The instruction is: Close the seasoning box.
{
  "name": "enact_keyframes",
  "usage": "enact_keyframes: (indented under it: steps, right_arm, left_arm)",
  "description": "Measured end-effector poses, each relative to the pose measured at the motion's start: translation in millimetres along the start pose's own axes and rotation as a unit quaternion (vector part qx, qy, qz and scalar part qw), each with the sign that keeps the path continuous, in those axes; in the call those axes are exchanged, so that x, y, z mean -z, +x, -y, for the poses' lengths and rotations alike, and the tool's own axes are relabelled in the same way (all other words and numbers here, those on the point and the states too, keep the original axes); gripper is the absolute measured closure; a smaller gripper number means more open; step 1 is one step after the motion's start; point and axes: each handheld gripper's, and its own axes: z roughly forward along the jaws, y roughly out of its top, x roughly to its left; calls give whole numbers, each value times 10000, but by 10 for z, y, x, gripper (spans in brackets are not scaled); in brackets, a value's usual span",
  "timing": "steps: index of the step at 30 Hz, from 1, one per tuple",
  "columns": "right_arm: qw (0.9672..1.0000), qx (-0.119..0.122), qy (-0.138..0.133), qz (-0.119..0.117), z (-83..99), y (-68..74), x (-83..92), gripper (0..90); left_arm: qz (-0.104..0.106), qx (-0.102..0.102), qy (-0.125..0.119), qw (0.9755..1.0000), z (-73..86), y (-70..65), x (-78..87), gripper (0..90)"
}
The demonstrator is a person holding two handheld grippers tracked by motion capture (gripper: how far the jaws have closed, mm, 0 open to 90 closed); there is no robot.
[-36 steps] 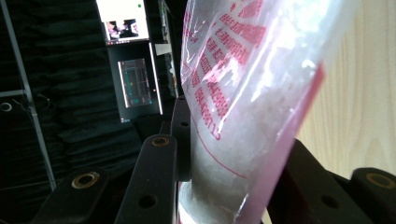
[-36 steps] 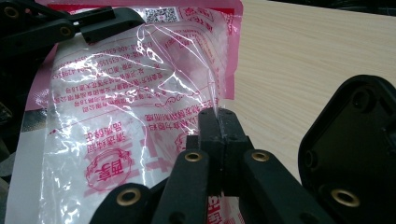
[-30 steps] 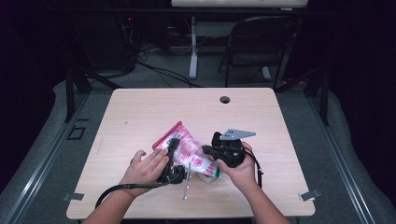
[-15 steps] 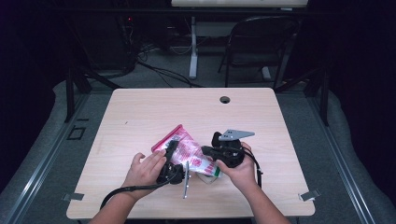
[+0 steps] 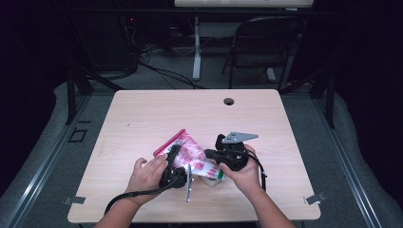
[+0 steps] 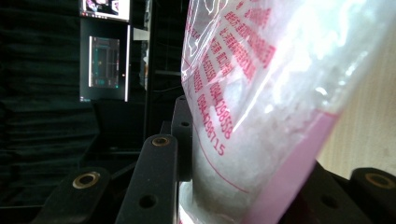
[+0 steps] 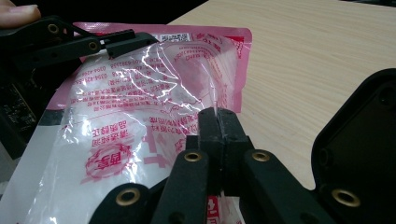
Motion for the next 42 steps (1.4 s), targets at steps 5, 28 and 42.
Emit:
enact_keyframes:
  steps: [5,28,42]
  right_arm:
    - [10000,19,16,-9,-3,3,4,900]
    - [10000,11,-13,-66,-5,12,0,882]
    - [9994,-100,-288,-147,-28,-3,56,745]
  left_arm:
    - [23,88,-5,10000,5,-12,-1,734]
    - [258,605,32,9978,35,-58,-1,740]
    - [604,1065,107,9924,83,-50,-37,748]
